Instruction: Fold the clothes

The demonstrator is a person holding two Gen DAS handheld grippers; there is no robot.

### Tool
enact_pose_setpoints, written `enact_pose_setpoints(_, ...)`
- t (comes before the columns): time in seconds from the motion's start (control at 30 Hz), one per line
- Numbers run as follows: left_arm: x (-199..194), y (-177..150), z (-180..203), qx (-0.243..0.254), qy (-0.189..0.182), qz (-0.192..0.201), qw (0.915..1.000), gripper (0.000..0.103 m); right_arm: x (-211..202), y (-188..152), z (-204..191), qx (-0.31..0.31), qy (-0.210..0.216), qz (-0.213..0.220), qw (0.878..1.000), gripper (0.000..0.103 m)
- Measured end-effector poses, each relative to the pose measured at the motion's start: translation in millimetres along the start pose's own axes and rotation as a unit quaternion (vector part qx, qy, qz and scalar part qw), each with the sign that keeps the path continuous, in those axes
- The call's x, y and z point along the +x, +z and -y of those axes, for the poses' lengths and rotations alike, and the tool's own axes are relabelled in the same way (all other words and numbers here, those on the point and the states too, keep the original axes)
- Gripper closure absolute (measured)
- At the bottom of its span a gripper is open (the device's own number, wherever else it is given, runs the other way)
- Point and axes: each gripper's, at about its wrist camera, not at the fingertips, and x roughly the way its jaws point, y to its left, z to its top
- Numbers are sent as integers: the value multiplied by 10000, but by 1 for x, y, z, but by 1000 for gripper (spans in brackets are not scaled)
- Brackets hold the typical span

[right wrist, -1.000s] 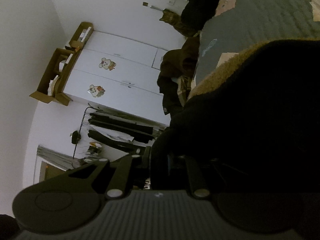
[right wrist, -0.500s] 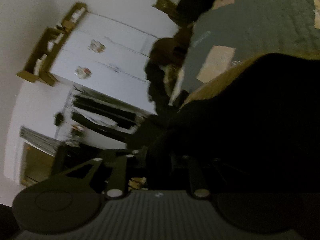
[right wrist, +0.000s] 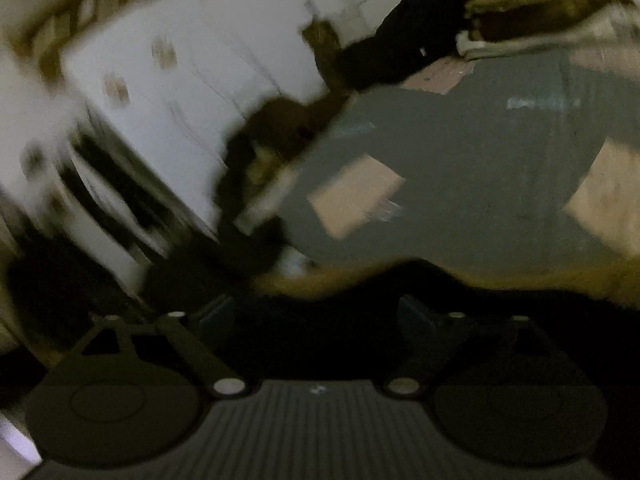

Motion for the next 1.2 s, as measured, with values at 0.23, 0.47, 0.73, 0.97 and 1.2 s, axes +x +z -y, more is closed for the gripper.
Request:
enact_pose_setpoints(0.23, 28, -13, -9, 49, 358, -577, 9977, 90, 67, -14, 27, 93, -161, -535, 9984, 14)
enact_pose_setpoints(0.47, 58, -35, -3, 545, 1045, -1005, 9879, 88, 126, -1, 2, -696, -176, -933, 9930, 14)
enact_pose_setpoints(0.73, 76, -55, -1, 452, 1380, -1333, 9804, 63, 178, -5, -12, -982, -277, -1300, 9863, 14)
enact_pose_setpoints(0.97, 89, -59, -6, 326, 1568, -1213, 9796, 65, 186, -4, -1, -538, -205, -1183, 9913, 14)
enact_pose_setpoints(1.2, 82, -61, -20, -335, 1524, -952, 9831, 91, 204, 0, 9, -254, -448, -1168, 9918, 14)
